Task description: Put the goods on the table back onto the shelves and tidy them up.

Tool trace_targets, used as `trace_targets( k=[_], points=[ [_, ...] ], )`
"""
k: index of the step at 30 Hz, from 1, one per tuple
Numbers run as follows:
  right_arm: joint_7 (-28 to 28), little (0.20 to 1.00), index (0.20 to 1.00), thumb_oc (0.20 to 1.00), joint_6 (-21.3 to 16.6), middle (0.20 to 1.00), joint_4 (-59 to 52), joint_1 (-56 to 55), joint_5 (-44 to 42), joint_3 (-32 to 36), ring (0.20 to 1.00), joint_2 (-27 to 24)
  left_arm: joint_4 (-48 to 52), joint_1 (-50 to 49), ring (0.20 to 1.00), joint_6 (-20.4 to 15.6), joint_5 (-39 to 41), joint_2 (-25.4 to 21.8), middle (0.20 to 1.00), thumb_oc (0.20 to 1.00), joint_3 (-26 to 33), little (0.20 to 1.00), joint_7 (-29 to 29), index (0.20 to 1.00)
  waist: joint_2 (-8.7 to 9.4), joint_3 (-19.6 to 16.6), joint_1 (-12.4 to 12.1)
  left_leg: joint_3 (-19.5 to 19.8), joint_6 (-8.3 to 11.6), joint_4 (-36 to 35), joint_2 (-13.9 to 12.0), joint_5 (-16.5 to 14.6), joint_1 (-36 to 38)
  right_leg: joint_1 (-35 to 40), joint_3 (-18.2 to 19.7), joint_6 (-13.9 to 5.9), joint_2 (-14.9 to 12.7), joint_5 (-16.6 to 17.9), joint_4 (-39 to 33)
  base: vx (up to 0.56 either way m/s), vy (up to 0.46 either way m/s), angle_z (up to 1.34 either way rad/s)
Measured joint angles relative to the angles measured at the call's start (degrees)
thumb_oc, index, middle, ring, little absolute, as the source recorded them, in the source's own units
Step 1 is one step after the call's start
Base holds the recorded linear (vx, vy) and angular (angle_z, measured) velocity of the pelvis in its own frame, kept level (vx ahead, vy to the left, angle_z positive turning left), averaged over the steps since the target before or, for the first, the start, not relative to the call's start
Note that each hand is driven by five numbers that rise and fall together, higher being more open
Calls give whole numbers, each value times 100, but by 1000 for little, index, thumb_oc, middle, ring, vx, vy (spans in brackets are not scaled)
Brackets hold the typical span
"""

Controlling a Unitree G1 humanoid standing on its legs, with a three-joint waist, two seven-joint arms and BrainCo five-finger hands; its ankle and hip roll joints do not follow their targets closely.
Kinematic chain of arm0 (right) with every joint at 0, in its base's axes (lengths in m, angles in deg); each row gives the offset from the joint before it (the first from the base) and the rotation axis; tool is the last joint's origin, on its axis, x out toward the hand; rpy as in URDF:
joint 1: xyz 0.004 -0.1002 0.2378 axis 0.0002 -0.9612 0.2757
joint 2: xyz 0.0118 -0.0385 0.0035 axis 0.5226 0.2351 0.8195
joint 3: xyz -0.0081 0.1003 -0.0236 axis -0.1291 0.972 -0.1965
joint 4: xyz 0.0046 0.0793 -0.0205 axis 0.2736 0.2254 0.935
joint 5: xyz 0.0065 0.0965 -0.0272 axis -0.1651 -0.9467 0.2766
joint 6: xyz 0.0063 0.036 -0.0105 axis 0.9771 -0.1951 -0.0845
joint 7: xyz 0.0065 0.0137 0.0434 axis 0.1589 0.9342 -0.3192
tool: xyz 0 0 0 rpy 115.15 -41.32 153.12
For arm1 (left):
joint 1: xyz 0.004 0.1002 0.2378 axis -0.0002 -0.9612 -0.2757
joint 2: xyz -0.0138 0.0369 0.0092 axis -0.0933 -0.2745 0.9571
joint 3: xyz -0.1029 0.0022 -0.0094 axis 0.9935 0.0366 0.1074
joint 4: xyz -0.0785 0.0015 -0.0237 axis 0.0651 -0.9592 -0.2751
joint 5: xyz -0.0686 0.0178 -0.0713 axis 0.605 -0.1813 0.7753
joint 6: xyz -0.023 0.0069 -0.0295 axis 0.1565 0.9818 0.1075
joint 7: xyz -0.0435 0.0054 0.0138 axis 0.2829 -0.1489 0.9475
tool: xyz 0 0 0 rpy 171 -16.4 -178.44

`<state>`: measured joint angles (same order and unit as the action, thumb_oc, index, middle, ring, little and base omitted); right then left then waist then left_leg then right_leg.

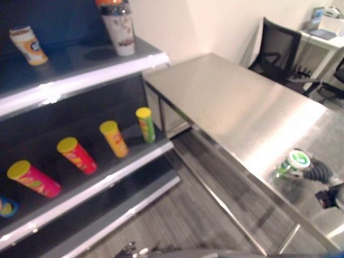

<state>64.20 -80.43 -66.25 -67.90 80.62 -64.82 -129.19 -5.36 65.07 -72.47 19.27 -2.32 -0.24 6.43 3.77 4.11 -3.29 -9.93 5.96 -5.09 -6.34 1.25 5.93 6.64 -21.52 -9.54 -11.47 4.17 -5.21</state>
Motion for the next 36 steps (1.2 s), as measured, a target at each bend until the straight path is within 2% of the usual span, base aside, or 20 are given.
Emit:
trace_targets(
  k=[14,21,24,36],
  points=[
    [-189,200,200,200,-12,200,-7,5,225,8,200,1,3,2,1000,-1,-1,-5,1000,1000,5,1000,-7,1000,-33,19,-2,0,0,0,-1,0,-2,0,1,-2,2,-2,0,0,0,0],
    [-197,200,200,200,-58,200,-155,-62,226,18,200,2,10,6,1000,-1,-2,-6,1000,1000,9,1000,-33,1000,38,61,32,-13,0,0,-5,-1,6,-2,16,-1,5,-1,1,0,0,0],
    [-300,200,200,200,-259,200,-243,-63,226,14,200,95,10,32,1000,-2,-2,-6,1000,1000,45,1000,-49,1000,66,78,47,-16,0,0,-4,-1,9,-1,20,-1,6,0,1,0,0,0],
    [-304,200,200,200,-515,200,-332,-499,448,5,200,107,1,224,1000,-4,-206,-20,1000,1000,53,1000,-117,1000,77,80,145,-54,0,0,-7,-2,25,-13,57,-1,6,0,1,-1,1,-1]
  ],
)
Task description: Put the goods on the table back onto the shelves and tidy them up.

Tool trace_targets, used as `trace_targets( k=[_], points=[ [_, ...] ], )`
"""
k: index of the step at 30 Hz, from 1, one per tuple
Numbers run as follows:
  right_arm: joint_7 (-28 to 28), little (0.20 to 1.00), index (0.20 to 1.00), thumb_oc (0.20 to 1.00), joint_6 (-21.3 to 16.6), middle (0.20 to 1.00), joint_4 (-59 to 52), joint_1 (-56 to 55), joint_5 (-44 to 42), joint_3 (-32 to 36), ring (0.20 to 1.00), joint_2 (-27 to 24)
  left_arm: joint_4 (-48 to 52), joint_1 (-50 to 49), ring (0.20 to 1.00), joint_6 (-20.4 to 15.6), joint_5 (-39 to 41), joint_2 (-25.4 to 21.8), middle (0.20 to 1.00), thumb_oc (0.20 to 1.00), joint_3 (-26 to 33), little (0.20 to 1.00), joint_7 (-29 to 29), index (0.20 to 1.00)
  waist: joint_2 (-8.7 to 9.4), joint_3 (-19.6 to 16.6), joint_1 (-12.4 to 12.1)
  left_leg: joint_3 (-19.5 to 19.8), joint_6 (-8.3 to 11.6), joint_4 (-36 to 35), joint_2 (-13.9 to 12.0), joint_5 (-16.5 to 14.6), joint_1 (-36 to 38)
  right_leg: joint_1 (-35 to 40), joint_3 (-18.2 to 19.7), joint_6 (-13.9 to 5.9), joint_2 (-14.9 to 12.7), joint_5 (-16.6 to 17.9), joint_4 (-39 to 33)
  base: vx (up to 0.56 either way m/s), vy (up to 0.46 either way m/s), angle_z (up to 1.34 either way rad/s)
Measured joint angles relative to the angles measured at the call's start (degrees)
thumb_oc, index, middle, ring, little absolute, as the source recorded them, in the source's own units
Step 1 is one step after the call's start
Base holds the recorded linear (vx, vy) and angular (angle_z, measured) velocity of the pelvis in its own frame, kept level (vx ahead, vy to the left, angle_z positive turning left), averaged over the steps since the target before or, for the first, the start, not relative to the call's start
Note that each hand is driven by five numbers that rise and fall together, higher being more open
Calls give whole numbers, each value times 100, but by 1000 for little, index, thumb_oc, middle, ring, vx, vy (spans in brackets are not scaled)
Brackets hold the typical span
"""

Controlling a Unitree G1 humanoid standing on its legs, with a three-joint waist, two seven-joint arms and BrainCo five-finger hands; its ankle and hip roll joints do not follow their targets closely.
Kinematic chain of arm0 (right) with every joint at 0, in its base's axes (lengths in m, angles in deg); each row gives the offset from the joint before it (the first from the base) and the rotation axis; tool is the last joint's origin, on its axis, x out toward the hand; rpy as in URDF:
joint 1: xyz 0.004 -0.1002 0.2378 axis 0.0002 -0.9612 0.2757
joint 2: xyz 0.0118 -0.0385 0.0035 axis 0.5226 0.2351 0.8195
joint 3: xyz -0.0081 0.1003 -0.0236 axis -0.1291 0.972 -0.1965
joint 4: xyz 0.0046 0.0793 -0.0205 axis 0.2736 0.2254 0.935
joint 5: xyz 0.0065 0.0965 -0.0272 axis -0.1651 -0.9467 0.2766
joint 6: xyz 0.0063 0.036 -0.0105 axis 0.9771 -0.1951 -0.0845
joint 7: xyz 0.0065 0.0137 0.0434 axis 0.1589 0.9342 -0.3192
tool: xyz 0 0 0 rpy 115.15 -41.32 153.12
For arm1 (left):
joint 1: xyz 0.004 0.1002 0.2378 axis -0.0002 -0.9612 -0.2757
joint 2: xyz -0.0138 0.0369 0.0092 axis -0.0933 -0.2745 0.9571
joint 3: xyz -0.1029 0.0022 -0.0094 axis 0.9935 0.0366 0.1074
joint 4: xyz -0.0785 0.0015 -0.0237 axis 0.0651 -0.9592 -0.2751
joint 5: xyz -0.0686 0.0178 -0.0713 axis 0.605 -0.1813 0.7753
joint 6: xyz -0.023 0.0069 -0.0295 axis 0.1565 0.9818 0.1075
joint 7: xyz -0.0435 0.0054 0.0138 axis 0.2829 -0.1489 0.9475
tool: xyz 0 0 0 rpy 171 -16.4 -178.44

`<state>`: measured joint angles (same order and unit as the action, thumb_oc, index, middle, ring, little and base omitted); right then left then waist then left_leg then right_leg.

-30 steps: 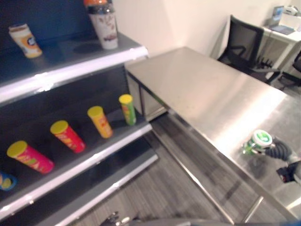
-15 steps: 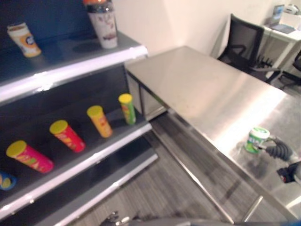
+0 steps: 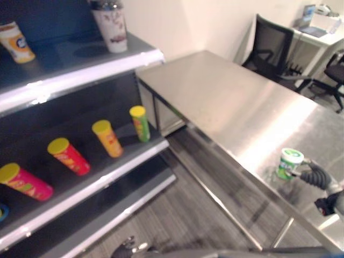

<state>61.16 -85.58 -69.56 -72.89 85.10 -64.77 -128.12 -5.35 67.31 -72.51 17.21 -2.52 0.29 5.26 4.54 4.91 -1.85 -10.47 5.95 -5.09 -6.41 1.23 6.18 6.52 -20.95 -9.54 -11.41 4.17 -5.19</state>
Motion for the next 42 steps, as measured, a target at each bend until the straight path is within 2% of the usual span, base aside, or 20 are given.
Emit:
trace_targets(
  k=[10,16,17,27,31,33,38,40,41,42],
  points=[
    [-88,200,200,200,-127,200,-9,2,53,-2,200,0,2,-4,1000,0,-10,-1,1000,1000,0,1000,-8,1000,-8,-2,-2,-6,0,0,0,0,3,0,6,0,1,2,0,0,0,0],
    [-557,200,200,200,-348,200,-741,29,112,115,200,62,-7,-13,1000,-6,-11,10,1000,1000,6,1000,-42,1000,-64,6,9,-32,-1,1,-2,0,12,-7,26,3,2,5,0,-1,0,-1],
    [-684,200,200,200,-516,200,-889,91,110,204,200,71,-6,-9,1000,-27,-11,9,1000,1000,6,1000,-42,1000,-70,2,10,-40,-1,1,-6,0,27,1,36,6,8,11,1,0,0,0],
    [-1079,200,200,200,-481,200,-1576,1041,-21,463,200,97,-32,-17,1000,-45,-11,25,1000,1000,51,1000,-32,1000,-57,-12,26,-107,1,0,-12,-1,93,33,98,15,12,18,1,0,-7,-3],
    [-1117,200,200,200,-436,200,-1716,1457,-140,339,200,114,-38,-11,1000,-72,-9,25,1000,1000,54,1000,-8,1000,-35,-45,-24,-88,1,1,-17,1,105,67,75,18,21,22,2,1,-43,2],
    [-1109,200,200,200,-348,200,-1705,1856,-275,70,200,117,-38,-50,1000,-85,-7,23,1000,1000,50,1000,5,1000,-50,-54,-28,-77,3,2,-25,2,125,92,57,17,35,20,0,-11,-52,6],
    [-1102,200,200,200,-336,200,-1682,2529,-494,-258,200,83,-44,-91,1000,-102,-2,1,1000,1000,51,1000,5,1000,-70,-71,-202,74,57,25,-54,50,69,152,-65,36,98,-6,2,-28,-97,15],
    [-1102,200,200,200,-355,200,-1694,3022,-698,-463,200,45,-42,-74,1000,-103,5,-41,1000,1000,48,1000,8,1000,-52,-50,-238,279,107,99,-145,78,-29,227,-281,100,180,-49,1,-54,-124,48],
    [-1101,200,200,200,-366,200,-1650,3296,-747,-571,200,64,-46,-104,1000,-112,11,-67,1000,1000,40,1000,9,1000,-70,-21,-432,400,150,108,-198,110,-59,308,-390,125,263,-93,5,-133,-147,60],
    [-1093,200,200,200,-360,200,-1615,3554,-848,-715,200,61,-45,-123,1000,-112,12,-85,1000,1000,31,1000,17,1000,-70,-14,-518,497,197,116,-224,188,-127,337,-510,154,324,-148,7,-149,-86,113]
  ],
)
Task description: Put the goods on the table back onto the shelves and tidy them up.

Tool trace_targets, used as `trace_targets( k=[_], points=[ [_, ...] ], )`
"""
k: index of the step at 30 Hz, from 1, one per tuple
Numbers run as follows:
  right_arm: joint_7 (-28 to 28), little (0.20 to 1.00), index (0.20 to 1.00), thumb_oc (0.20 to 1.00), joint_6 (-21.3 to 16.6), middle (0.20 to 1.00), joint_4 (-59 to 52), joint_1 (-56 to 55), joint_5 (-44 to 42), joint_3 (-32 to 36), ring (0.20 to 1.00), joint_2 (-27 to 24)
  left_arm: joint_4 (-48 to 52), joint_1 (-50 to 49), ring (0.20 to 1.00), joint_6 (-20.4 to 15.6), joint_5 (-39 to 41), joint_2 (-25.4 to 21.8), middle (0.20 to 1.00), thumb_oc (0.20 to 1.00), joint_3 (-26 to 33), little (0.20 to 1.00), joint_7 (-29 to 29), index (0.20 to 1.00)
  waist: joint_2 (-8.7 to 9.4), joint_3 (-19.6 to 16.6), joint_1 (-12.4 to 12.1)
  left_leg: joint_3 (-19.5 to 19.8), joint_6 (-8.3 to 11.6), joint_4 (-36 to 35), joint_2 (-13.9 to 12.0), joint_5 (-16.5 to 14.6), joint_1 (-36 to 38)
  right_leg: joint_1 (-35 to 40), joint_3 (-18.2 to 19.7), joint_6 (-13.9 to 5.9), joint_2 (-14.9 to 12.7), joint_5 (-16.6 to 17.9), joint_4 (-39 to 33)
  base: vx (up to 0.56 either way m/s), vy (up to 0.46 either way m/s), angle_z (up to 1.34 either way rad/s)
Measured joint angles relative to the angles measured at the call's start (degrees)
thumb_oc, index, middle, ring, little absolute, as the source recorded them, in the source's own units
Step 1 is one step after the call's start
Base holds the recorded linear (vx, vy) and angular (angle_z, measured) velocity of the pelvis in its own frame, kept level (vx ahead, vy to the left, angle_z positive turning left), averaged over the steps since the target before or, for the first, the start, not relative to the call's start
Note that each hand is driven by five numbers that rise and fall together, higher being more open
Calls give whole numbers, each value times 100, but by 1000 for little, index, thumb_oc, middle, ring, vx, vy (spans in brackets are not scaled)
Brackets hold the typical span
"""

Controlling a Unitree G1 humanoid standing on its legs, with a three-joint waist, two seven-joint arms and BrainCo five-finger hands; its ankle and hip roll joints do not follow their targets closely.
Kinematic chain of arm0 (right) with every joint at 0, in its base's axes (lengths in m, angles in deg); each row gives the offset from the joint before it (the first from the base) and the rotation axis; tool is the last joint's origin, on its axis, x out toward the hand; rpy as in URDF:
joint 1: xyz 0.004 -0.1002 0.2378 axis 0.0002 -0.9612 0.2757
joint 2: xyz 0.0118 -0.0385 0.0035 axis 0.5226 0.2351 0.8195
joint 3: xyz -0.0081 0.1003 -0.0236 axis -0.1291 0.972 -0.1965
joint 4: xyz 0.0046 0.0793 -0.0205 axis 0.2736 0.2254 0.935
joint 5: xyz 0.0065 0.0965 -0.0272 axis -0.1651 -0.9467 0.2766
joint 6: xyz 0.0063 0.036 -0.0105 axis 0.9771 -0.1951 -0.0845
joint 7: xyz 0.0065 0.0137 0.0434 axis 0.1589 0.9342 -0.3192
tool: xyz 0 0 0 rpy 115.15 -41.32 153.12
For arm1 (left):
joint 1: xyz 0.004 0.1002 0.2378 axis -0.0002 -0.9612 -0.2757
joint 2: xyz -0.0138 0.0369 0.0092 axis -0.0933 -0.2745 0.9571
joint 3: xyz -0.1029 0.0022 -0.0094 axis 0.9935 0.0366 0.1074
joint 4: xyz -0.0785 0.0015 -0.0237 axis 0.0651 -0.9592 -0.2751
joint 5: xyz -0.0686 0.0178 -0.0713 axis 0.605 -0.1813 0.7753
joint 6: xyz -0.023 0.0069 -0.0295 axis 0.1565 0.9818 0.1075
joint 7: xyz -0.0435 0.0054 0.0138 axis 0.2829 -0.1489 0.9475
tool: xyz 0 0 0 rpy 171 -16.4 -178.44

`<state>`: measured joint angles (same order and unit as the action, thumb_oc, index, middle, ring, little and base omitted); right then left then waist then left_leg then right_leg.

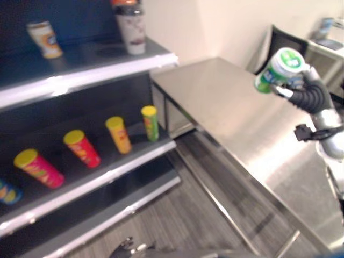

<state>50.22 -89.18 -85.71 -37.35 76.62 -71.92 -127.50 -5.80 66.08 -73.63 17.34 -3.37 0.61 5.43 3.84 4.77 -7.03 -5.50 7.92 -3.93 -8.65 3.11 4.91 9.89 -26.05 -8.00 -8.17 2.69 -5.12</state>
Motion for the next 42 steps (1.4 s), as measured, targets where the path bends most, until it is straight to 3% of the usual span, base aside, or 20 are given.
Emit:
trace_targets(
  k=[1,2,3,4,5,6,7,8,12,16,20,21,23,24,25,26,27,28,31,42],
  points=[
    [-22,200,200,200,-4,200,110,445,-211,-232,200,-82,14,122,1000,1,2,-37,1000,1000,-51,1000,8,1000,14,66,54,174,92,103,15,266,-353,1,-68,31,113,-178,-4,-113,-1,222],
    [43,200,200,200,-34,200,55,878,-352,-447,200,-639,9,489,1000,-4,2,-88,1000,1000,-168,1000,66,1000,145,168,49,-808,113,250,-141,395,-854,-142,-533,432,72,-226,-42,-50,113,210],
    [64,200,200,200,-38,200,-23,925,-391,-444,200,-618,-9,470,1000,20,1,-124,1000,1000,-160,1000,99,1000,156,170,-29,-1798,-162,793,-433,143,-900,-170,-656,482,58,-213,-43,-3,230,157],
    [82,200,200,200,-52,200,-151,878,-415,-445,200,-592,-89,449,1000,76,20,-160,1000,1000,-140,1000,134,1000,259,190,54,-2898,-297,1317,-807,-66,-802,-132,-786,497,31,-224,-42,2,219,62],
    [140,200,200,200,-51,200,-266,816,-430,-385,200,-478,-162,442,1000,107,5,-193,1000,1000,-127,1000,158,1000,223,203,182,-3689,-194,1571,-1038,-235,-510,26,-929,355,-6,-141,1,25,207,74],
    [153,200,200,200,-53,200,-281,797,-506,-321,200,-267,-283,432,1000,172,-28,-206,1000,1000,-140,1000,165,1000,185,212,301,-3779,-101,1390,-1018,-294,-211,129,-991,291,-50,-118,-2,42,183,54],
    [151,200,200,200,-40,200,-296,749,-530,-273,200,-197,-256,333,1000,187,-28,-214,1000,1000,-240,1000,205,1000,23,183,401,-3634,64,879,-893,-257,115,151,-979,238,-42,-88,-1,72,326,36],
    [188,200,200,200,19,200,-273,563,-583,-224,200,-67,-260,349,1000,185,-32,-258,1000,1000,-274,1000,236,1000,62,198,456,-3443,-36,448,-495,-70,222,176,-923,199,-263,54,2,58,320,35],
    [232,200,200,200,133,200,-158,502,-620,-224,200,25,-162,510,1000,166,-38,-331,1000,1000,-222,1000,271,1000,73,169,505,-3249,-316,361,37,-195,197,198,-965,217,-704,294,8,36,260,26],
    [254,200,200,200,174,200,-45,547,-614,-465,200,76,-166,580,1000,167,-111,-491,1000,1000,-101,1000,273,1000,97,139,494,-3079,-475,272,337,-289,203,171,-1090,228,-997,389,183,33,209,23],
    [276,200,200,200,283,200,189,794,-614,-669,200,186,-212,576,1000,183,-253,-513,1000,1000,-113,1000,271,1000,-16,73,490,-2959,-610,206,508,-349,198,77,-1082,206,-1269,422,650,37,143,22],
    [271,200,200,200,316,200,279,807,-618,-745,200,145,-242,618,1000,187,-250,-496,1000,1000,-213,1000,260,1000,-139,74,586,-2738,-689,196,486,-368,213,-65,-796,178,-1385,391,1206,19,7,73],
    [281,200,200,200,379,200,431,792,-625,-979,200,104,-242,675,1000,185,-246,-519,1000,1000,-386,1000,263,1000,-285,13,722,-2489,-797,161,395,-390,234,-440,260,-144,-1267,11,1668,22,-10,65],
    [286,200,200,200,375,200,588,962,-629,-1127,200,20,-357,807,1000,201,-247,-549,1000,1000,-367,1000,228,1000,-281,56,720,-2354,-900,117,318,-412,205,-805,1328,-225,-758,-360,1438,57,-30,58],
    [272,200,200,200,390,200,665,1012,-631,-1118,200,-5,-370,783,1000,183,-245,-616,1000,1000,-376,1000,220,1000,-82,9,709,-2311,-825,-26,457,-252,222,-1077,1351,-142,-532,-105,867,75,-57,69],
    [264,200,200,200,376,200,668,1028,-630,-1110,200,-32,-417,744,1000,196,-248,-641,1000,1000,-371,1000,193,1000,185,-57,694,-2117,-852,-103,630,-321,245,-1171,1278,-14,-548,277,641,156,-166,115],
    [191,200,200,200,395,200,779,1065,-630,-1086,200,-125,-362,670,1000,195,-247,-530,1000,1000,-457,1000,204,1000,82,-143,751,-1804,-754,-147,600,-328,249,-712,1284,-117,-470,282,196,152,-192,96],
    [169,200,200,200,380,200,1067,1420,-633,-1096,200,86,-366,489,1000,188,-247,-429,1000,1000,-452,1000,187,1000,85,-211,586,-1724,-595,-140,466,-287,244,-563,932,-68,-377,342,-42,133,-165,86],
    [141,200,200,200,387,200,1119,1543,-632,-1090,200,-42,-325,321,1000,218,-247,-353,1000,1000,-506,1000,209,1000,68,-227,391,-1519,-450,-107,273,-125,180,-518,747,31,-135,284,-8,58,-73,35],
    [109,200,200,200,378,200,2293,2313,-744,-1336,200,-36,-121,261,1000,221,-244,-346,1000,1000,-500,1000,214,1000,175,-210,136,-1094,-369,-109,184,-73,104,-289,274,86,-72,135,-10,25,-39,20]
  ],
)
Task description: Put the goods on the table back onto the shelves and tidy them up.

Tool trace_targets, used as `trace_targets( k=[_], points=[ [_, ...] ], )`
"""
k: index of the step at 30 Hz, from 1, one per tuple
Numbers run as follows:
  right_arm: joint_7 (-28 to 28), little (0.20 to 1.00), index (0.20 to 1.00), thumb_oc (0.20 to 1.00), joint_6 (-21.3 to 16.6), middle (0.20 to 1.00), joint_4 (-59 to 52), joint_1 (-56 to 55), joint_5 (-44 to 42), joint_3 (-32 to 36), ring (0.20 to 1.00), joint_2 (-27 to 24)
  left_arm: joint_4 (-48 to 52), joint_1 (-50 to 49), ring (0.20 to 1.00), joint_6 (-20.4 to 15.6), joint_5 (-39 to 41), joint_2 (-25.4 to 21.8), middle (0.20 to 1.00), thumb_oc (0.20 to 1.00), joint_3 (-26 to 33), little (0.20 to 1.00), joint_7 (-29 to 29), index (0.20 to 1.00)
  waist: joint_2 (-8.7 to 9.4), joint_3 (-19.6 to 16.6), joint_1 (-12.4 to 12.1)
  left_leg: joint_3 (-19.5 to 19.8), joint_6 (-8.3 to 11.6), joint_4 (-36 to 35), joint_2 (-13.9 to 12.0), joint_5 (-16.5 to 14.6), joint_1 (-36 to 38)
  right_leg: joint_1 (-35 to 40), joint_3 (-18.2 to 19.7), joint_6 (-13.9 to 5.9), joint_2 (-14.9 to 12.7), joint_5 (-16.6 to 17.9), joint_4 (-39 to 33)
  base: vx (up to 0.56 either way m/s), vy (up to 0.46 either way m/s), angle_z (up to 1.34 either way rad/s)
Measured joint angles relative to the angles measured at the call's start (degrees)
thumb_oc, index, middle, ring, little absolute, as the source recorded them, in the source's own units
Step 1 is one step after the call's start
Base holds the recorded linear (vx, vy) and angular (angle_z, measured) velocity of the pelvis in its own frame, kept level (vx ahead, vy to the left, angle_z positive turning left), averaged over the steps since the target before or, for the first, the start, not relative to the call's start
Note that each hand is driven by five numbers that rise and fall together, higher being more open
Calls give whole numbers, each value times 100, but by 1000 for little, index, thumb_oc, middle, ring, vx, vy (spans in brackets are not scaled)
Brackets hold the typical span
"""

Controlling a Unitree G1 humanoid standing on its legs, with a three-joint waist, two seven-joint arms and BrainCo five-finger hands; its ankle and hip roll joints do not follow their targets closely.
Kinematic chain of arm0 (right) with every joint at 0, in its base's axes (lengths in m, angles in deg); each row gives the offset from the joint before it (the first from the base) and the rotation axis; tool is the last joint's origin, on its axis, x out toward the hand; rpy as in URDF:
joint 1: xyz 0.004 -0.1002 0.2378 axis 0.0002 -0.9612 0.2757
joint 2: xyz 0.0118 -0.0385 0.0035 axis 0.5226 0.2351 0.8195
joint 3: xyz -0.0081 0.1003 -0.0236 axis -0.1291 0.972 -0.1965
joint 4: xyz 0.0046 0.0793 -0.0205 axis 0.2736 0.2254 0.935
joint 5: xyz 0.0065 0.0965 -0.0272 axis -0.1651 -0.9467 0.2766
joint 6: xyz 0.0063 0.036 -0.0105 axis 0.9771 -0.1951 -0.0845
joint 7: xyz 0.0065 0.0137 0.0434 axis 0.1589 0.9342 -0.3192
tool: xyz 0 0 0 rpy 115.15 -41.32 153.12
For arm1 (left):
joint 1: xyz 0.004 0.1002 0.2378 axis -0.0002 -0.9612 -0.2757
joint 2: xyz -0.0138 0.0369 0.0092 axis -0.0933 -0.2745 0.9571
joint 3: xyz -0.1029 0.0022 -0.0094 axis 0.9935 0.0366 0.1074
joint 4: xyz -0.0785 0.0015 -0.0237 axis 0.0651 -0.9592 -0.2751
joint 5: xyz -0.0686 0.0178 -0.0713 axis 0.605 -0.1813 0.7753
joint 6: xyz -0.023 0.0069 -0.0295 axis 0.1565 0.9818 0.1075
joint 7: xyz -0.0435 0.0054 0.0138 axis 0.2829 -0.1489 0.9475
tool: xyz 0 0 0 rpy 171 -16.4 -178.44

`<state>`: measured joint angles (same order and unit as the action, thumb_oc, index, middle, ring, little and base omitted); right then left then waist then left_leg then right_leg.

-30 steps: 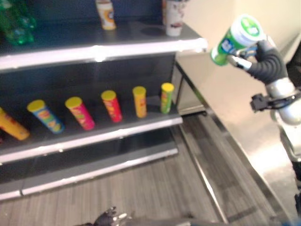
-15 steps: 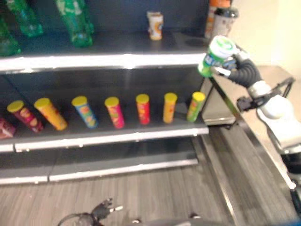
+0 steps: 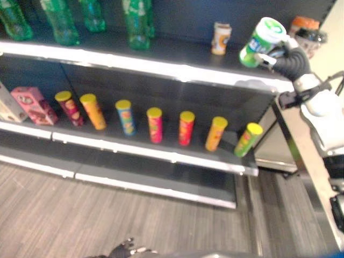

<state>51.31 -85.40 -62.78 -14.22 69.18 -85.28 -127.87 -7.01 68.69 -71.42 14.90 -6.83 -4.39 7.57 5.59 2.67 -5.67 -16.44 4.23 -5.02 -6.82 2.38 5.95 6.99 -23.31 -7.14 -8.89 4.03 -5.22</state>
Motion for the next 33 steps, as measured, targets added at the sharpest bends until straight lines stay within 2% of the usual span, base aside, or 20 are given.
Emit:
trace_targets(
  k=[6,7,9,14,15,22,30,33],
  points=[
    [-12,200,200,200,-19,200,925,572,-1,-121,200,16,16,-11,1000,-7,111,-51,1000,1000,14,1000,10,1000,45,-17,-232,252,16,2,10,38,-99,73,-279,-5,-28,-72,-12,17,-20,26],
    [-11,200,200,200,-14,200,1119,647,-1,-162,200,17,10,-16,1000,-7,122,-75,1000,1000,14,1000,21,1000,50,-19,-332,326,16,3,22,58,-158,82,-369,-9,-34,-82,-1,22,-22,22],
    [-6,200,200,200,-10,200,1343,722,-2,-182,200,7,17,-5,1000,-7,125,-100,1000,1000,14,1000,38,1000,57,-19,-320,433,10,4,46,81,-197,81,-467,-25,-46,-98,0,18,-18,34],
    [29,200,200,200,-7,200,1894,742,-126,-181,200,-36,142,-37,1000,-5,265,-124,1000,1000,21,1000,129,1000,-14,5,-481,668,-7,5,117,100,-280,154,-725,-44,-77,-113,1,34,-19,26],
    [60,200,200,200,-6,200,2048,774,-134,-185,200,-38,141,-38,1000,-1,291,-115,1000,1000,80,1000,182,1000,-44,17,-574,684,-5,4,138,97,-280,166,-740,-50,-80,-130,-1,87,-42,12],
    [100,200,200,200,-6,200,2253,794,-218,-181,200,-80,182,-75,1000,2,500,-128,1000,1000,238,1000,240,1000,-170,64,-626,880,8,4,163,108,-303,270,-901,-77,-78,-210,0,29,-12,14],
    [193,200,200,200,16,200,2235,795,-184,-200,200,-279,184,-119,1000,2,498,-126,1000,1000,235,1000,237,1000,-178,71,-594,946,10,4,179,112,-344,265,-977,-92,-83,-224,0,10,-1,5],
    [256,200,200,200,139,200,2237,795,23,-238,200,-378,188,-123,1000,2,498,-126,1000,1000,235,1000,236,1000,-168,77,-599,938,10,4,176,112,-339,265,-965,-92,-83,-224,0,0,0,0]
  ],
)
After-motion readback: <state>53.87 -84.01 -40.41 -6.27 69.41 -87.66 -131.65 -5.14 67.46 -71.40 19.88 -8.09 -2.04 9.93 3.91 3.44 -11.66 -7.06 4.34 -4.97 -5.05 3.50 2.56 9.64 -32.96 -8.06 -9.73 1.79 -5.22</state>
